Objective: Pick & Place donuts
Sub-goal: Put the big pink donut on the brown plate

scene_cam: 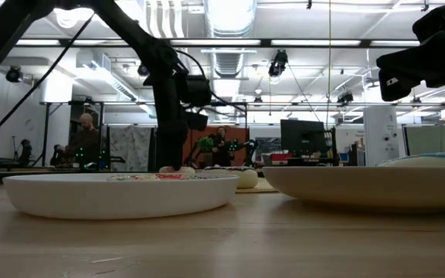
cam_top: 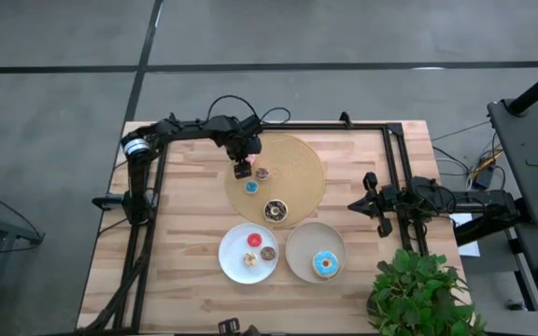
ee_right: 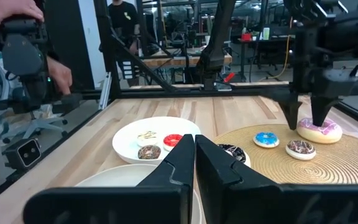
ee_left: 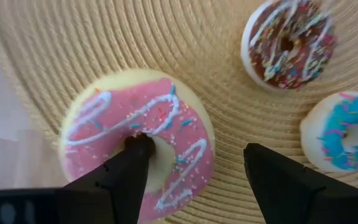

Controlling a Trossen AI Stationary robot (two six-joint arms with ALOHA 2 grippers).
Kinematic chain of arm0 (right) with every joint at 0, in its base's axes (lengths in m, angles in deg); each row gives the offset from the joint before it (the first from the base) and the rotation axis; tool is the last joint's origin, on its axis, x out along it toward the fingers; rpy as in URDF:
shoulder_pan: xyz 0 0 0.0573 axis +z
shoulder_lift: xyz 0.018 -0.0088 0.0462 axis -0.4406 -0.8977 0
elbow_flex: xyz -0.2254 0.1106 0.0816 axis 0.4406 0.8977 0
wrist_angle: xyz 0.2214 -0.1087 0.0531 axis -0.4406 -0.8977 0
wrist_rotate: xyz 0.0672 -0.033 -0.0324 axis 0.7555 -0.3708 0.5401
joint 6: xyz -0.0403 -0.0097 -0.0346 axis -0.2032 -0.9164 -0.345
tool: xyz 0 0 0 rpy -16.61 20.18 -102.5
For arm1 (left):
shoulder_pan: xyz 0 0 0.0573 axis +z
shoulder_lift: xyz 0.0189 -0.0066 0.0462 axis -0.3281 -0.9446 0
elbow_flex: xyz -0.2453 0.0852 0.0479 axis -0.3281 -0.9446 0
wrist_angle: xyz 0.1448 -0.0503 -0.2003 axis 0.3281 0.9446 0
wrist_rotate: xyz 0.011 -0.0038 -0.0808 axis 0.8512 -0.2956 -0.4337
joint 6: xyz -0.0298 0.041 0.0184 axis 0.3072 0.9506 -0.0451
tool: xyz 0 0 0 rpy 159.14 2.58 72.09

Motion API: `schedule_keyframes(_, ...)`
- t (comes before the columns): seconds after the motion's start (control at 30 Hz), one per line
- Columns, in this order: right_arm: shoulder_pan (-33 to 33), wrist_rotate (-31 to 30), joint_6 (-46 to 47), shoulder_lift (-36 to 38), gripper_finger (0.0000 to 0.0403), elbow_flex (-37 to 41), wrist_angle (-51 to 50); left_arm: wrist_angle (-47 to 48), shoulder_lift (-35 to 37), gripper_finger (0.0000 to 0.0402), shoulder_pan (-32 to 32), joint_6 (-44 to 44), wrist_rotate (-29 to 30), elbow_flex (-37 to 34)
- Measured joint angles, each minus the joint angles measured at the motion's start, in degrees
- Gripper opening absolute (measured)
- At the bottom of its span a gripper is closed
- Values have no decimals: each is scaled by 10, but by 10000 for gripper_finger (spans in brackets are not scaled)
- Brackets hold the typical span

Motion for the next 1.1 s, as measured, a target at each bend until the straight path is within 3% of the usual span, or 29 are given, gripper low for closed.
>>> schedule_keyframes(0.47,0,0,0,0,8,0,0,0,-28,229,0,-9,1,0)
schedule_keyframes(0.9,0,0,0,0,8,0,0,1,-29,158,0,-19,7,0)
schedule_keyframes(1.1,0,0,0,0,8,0,0,1,-29,150,0,-20,6,0)
